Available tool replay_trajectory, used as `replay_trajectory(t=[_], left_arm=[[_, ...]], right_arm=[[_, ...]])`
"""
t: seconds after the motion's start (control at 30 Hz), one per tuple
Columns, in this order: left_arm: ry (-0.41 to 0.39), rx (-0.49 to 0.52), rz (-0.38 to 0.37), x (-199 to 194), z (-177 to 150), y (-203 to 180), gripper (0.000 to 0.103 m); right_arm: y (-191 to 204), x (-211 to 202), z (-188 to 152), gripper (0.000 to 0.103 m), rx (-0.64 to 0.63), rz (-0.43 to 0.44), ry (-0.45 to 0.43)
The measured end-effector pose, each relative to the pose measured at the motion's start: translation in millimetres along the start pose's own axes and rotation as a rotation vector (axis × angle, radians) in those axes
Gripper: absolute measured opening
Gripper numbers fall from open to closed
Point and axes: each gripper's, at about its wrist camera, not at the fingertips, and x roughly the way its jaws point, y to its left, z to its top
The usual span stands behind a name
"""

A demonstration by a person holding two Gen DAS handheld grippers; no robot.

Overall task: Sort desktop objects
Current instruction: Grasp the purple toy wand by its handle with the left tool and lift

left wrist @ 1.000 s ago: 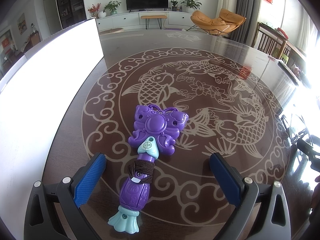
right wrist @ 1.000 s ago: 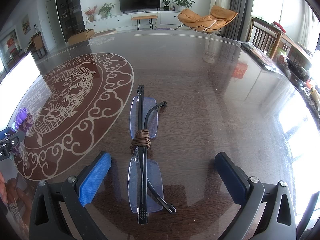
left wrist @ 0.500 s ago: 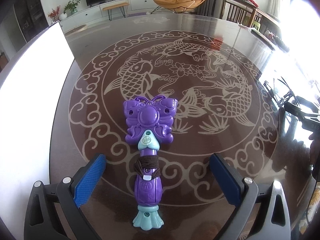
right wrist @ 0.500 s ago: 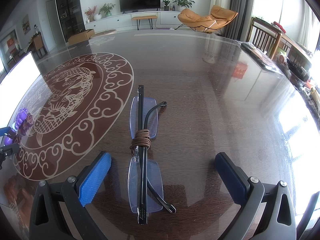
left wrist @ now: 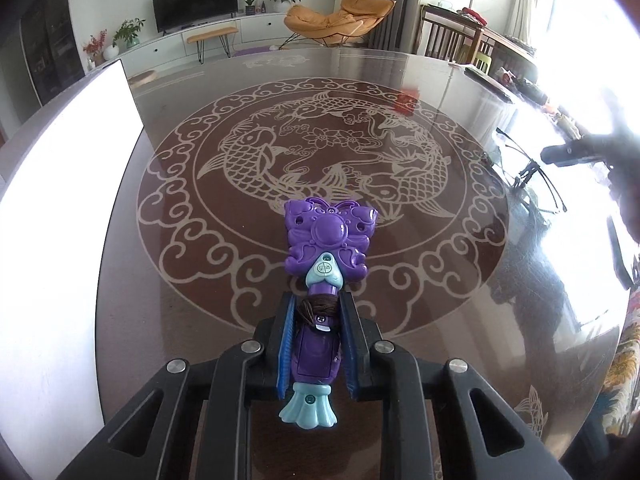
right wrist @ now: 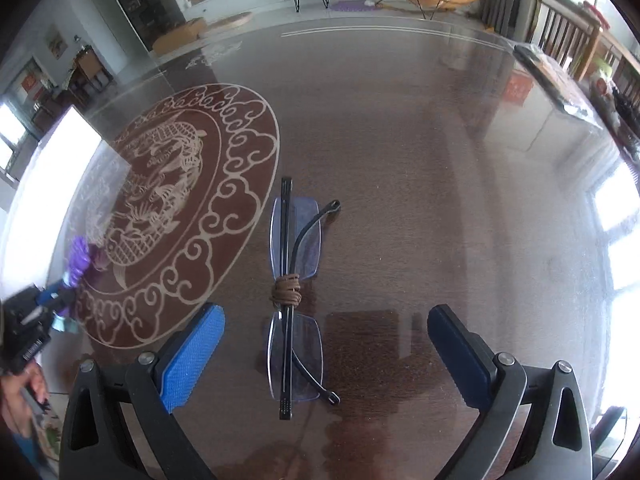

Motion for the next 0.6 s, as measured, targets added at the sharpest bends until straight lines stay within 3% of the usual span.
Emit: replay_trajectory(t=[0.1,0.2,0.27,0.33,0.47,0.53,0.6], left_arm=[[-0.014,-0.031,-0.018,-4,-7,-2,0.021],[-0.021,-0.046,-0.025,-8,-14,-3,0.021],[-0.026,-0.048,-0.024,-10,-18,-6,0.021],[-0.032,-0.044,-0.022,-11,-20,-8,0.021],[-0.042,-0.063,-0.042,-12,-21,-8,0.021],[-0.058,-0.081,-0.049,-16,-23,-6,0.021],[-0.085,-0.096,-0.058,-25,-23,-6,0.020]], right_arm=[[-4,-8,26,0.101,0.033,0.023,0.084],[12,4,37,0.095,0.000,-0.043,0.188],[21,19,32,0.081,-0.030,-0.074,0.266],[34,29,25,0.071,-0.061,-0.096,0.286],[47,35,15,0.021,-0.110,-0.112,0.265],[48,28,14,0.013,-0.109,-0.091,0.238],[54,13,14,0.012,-0.132,-0.098,0.204]])
